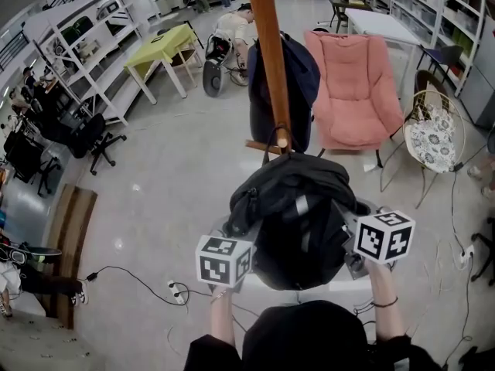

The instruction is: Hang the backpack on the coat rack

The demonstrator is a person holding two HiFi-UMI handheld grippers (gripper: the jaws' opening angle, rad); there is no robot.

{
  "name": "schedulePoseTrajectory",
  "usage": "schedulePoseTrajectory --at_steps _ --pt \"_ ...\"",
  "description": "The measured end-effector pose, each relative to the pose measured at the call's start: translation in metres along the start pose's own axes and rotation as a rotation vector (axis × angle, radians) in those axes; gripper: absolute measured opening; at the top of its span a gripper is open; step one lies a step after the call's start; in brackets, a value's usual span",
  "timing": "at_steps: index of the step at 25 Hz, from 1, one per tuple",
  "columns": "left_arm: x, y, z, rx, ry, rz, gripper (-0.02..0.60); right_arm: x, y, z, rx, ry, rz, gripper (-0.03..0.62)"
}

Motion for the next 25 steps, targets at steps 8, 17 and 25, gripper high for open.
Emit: schedulePoseTrajectory --at_steps 8,17,25 --pt "0.006 -0.005 0.003 0.014 0.010 -0.030 0.163 0.007 0.007 0.002 -0.025 0.006 -0.015 0.031" --pt "0.004 -0.005 0.004 0.029 0.076 -0.055 0.184 0.007 0.010 -0.001 -0.047 0.038 -0.036 0.052" --pt "0.002 -0.002 0.007 0.010 0.152 -0.093 0.206 0.005 0.008 0.003 -0.014 0.099 -0.091 0.120"
Point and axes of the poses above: the fingertips, and each gripper's own axes: x forward along the fingers, y to its right, z out of its underside, the point moved 2 cm from there along -x, backward along the fingers, and after that the axes turned 2 degrees about -y, right-handed, at the moved point
